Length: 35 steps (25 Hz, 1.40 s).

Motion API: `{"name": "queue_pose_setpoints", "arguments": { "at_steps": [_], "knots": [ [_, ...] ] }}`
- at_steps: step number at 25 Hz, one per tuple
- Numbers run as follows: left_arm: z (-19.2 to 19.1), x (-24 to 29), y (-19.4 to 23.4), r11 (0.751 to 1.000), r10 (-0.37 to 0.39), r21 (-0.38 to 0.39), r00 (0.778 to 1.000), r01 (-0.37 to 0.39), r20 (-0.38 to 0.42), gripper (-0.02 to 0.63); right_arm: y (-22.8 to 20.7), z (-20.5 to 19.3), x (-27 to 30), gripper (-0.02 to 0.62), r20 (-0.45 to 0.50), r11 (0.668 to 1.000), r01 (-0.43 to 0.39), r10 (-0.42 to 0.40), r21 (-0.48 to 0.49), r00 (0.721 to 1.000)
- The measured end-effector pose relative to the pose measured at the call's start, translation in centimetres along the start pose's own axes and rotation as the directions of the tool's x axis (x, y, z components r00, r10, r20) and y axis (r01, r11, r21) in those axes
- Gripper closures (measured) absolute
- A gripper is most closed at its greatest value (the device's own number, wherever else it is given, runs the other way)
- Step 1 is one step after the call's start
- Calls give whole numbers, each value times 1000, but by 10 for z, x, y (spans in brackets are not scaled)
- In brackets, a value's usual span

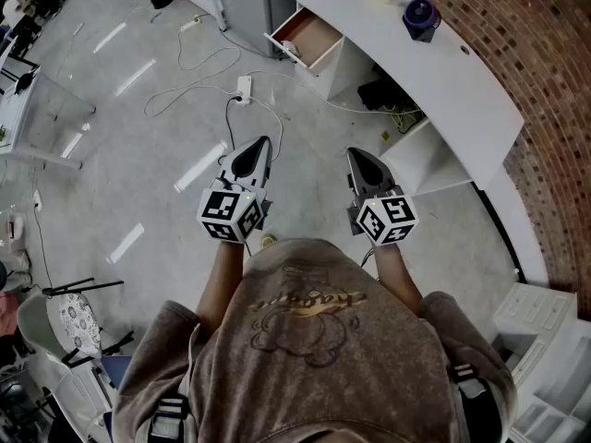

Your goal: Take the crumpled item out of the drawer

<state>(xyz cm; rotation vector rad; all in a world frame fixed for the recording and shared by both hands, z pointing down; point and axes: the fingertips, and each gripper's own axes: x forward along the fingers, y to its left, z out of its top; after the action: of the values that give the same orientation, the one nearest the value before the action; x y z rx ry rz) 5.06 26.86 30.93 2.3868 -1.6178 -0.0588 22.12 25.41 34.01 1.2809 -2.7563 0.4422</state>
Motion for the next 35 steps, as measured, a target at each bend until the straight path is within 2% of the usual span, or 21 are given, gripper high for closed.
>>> {"name": "queue_pose_setpoints", "arguments": {
  "at_steps": [13,25,35],
  "knots": [
    [-1,-20,22,1000,-25,-14,1000,24,-10,600,29,-6,8,600,12,999,26,-26,31,1000],
    [-16,-28,65,992,-125,-6,991,125,-41,600,69,-27,44,600,-1,996,85,-85,11,996],
    [-23,-6,84,987,-164,-13,985,163,-60,600,60,-34,67,600,-14,991,131,-130,29,991]
  ]
}}
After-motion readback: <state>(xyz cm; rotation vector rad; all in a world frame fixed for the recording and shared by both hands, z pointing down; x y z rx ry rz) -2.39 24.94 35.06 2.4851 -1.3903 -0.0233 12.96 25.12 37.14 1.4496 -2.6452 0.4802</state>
